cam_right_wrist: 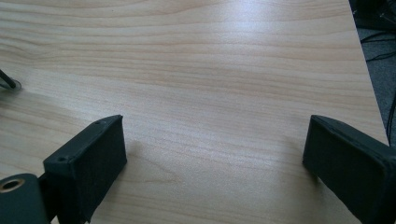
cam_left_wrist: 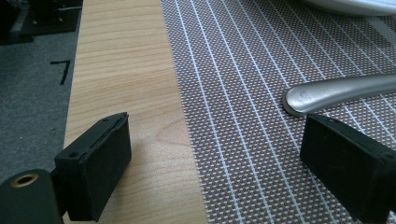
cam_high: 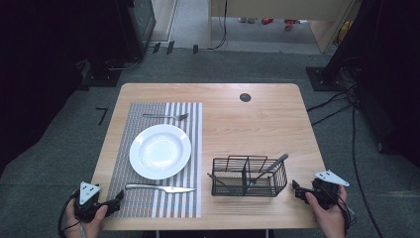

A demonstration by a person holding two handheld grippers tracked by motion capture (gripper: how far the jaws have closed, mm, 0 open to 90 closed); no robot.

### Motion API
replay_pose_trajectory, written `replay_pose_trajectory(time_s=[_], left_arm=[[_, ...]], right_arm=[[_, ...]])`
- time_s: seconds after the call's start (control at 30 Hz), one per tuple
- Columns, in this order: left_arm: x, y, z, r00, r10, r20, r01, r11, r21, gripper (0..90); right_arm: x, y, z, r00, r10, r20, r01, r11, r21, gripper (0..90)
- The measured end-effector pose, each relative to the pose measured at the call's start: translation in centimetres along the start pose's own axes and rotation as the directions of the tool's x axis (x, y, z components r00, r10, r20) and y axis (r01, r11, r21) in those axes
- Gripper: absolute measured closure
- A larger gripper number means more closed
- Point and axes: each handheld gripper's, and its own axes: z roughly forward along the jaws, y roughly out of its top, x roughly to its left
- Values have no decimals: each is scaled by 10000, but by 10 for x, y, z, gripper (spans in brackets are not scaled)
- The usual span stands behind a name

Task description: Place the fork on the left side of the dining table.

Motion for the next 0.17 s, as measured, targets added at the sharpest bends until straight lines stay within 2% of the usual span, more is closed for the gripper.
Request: replay_pose_trajectory(time_s=[0.17], left_arm=[[0, 0, 0, 10000, -5, -1, 5, 10000, -6, 89]], right_arm=[[0, 0, 0, 10000, 3, -1, -3, 10000, 0, 58]])
